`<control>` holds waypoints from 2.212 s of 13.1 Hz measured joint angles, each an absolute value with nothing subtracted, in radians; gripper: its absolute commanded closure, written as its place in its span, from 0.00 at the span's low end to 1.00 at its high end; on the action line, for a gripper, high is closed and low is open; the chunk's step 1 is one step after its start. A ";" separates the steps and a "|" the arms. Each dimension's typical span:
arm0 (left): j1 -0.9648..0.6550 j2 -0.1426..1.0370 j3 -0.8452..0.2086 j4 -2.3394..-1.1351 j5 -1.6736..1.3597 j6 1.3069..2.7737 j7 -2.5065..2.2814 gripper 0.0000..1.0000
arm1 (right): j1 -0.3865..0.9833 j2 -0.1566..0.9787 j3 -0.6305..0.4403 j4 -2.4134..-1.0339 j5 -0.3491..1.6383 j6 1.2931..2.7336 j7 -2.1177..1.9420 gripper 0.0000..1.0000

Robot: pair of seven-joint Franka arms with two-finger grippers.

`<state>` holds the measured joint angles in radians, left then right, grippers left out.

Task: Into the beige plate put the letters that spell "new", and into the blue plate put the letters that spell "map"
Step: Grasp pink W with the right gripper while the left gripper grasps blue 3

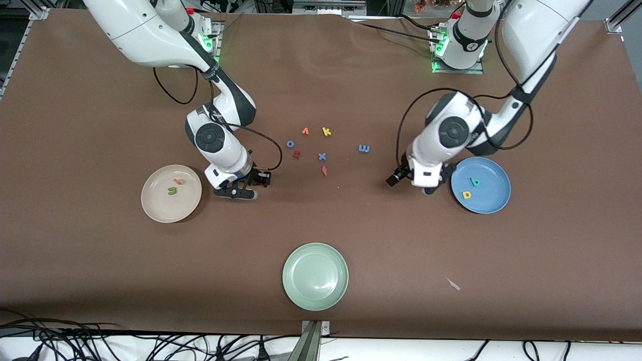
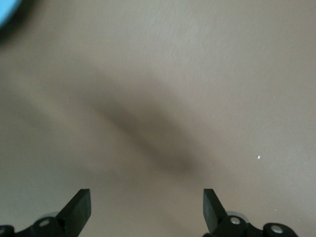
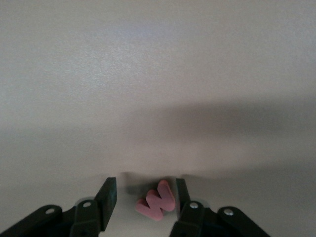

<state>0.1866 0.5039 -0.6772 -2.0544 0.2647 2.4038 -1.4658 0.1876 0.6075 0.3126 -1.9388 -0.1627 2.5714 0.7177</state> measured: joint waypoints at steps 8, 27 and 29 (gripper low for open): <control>-0.044 0.562 -0.679 -2.093 0.557 2.421 -2.192 0.03 | 0.189 0.608 0.313 -1.968 -0.164 2.572 0.802 0.59; -0.047 0.644 -0.669 -2.062 0.618 2.462 -2.250 1.00 | 0.127 0.437 0.026 -1.936 -0.168 2.276 0.053 0.81; -0.048 0.645 -0.669 -2.062 0.618 2.460 -2.249 1.00 | 0.118 0.435 0.021 -1.965 -0.168 2.275 0.043 0.79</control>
<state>-0.0477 0.6445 -0.6689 -2.0617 0.6178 2.4604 -2.2491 0.1179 0.4347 0.0215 -1.9649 -0.1684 2.2746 0.0426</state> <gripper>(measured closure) 0.727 0.626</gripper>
